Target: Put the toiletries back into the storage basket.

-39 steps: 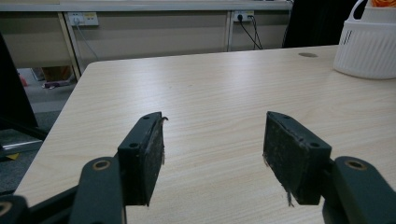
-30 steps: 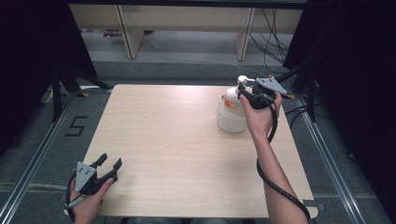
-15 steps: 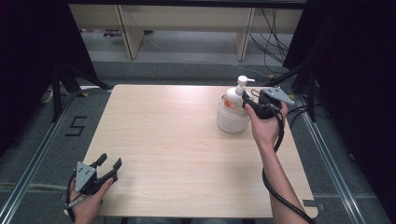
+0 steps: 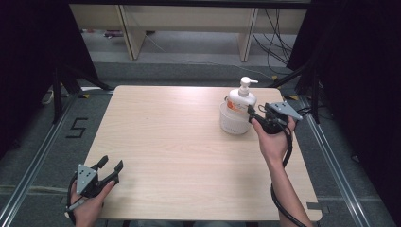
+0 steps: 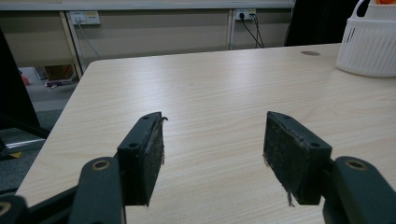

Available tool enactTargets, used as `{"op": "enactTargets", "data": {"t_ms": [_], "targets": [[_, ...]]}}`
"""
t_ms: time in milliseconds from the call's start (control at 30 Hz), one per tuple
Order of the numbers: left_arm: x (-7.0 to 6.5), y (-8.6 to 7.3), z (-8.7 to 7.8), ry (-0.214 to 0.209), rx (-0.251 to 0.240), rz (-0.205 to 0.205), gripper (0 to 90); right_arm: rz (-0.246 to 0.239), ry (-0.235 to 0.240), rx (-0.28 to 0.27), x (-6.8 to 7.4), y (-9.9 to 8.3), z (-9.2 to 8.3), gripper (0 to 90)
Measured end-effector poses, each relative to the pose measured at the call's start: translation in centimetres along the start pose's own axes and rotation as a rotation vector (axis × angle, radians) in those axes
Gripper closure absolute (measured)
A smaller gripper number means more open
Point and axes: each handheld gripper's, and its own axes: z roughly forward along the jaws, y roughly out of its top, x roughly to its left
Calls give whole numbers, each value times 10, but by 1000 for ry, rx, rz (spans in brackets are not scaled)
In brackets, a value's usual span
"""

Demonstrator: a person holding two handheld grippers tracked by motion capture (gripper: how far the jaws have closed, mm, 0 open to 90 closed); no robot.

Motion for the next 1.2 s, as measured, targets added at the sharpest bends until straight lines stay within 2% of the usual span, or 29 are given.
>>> {"op": "enactTargets", "data": {"t_ms": [33, 133, 167, 233, 367, 433, 467, 567, 633, 667, 700, 733, 767, 800, 833, 867, 900, 933, 1033, 1067, 1100, 1167, 1200], "targets": [[0, 0, 0, 0, 1, 0, 375, -10, -10, 1, -1, -3, -2, 351], [0, 0, 0, 0, 0, -2, 375, 5, 4, -6, -2, -12, -7, 351], [0, 0, 0, 1, 1, -3, 375, -17, -3, 5, -4, -14, -9, 351], [0, 0, 0, -2, 1, -1, 375, 8, 4, 14, -4, -20, -14, 351], [0, 0, 0, -3, 2, 0, 375, 1, 11, 35, -7, -35, -21, 354], [0, -1, 1, -6, -7, -6, 375, 9, 30, 45, -8, -44, -24, 355], [0, 0, 1, -2, -1, 1, 375, -11, 17, 47, -10, -46, -25, 356], [0, -1, 1, -4, -6, -3, 375, 24, 23, 70, -9, -57, -30, 356], [0, -1, 1, -5, -6, -1, 375, 1, 21, 70, -12, -66, -32, 356], [-1, -1, 1, -5, -6, -1, 375, 18, 19, 90, -11, -67, -33, 356], [-1, -1, 1, 3, -3, -7, 375, 13, 21, 91, -12, -72, -34, 356], [-1, -1, 1, -3, -5, -3, 375, -12, 18, 90, -14, -76, -35, 356], [0, -1, 1, -4, -5, -2, 375, 23, 13, 96, -11, -79, -35, 356], [0, -1, 1, -4, -5, -4, 375, -7, 22, 103, -14, -82, -36, 356], [0, -1, 1, -3, 1, 1, 374, -7, 23, 105, -14, -85, -37, 356], [0, 0, 1, -1, 5, 3, 374, 43, 16, 122, -11, -89, -39, 357], [0, 0, 1, -1, 4, 4, 374, -1, 26, 110, -14, -91, -37, 357], [0, -1, 1, -5, -5, -2, 374, 21, 15, 108, -13, -94, -39, 357], [0, 0, 1, -1, 5, 5, 374, 8, 30, 110, -16, -102, -39, 358], [0, 0, 1, -1, 5, 3, 374, -13, 13, 111, -18, -104, -41, 358], [-1, -1, 1, -3, -5, -3, 374, 3, 15, 113, -17, -107, -40, 361], [0, 0, 1, 0, 6, 5, 374, 18, 25, 113, -18, -113, -41, 363], [0, 0, 1, -1, 7, 6, 374, 4, 21, 109, -20, -115, -41, 363]]}}
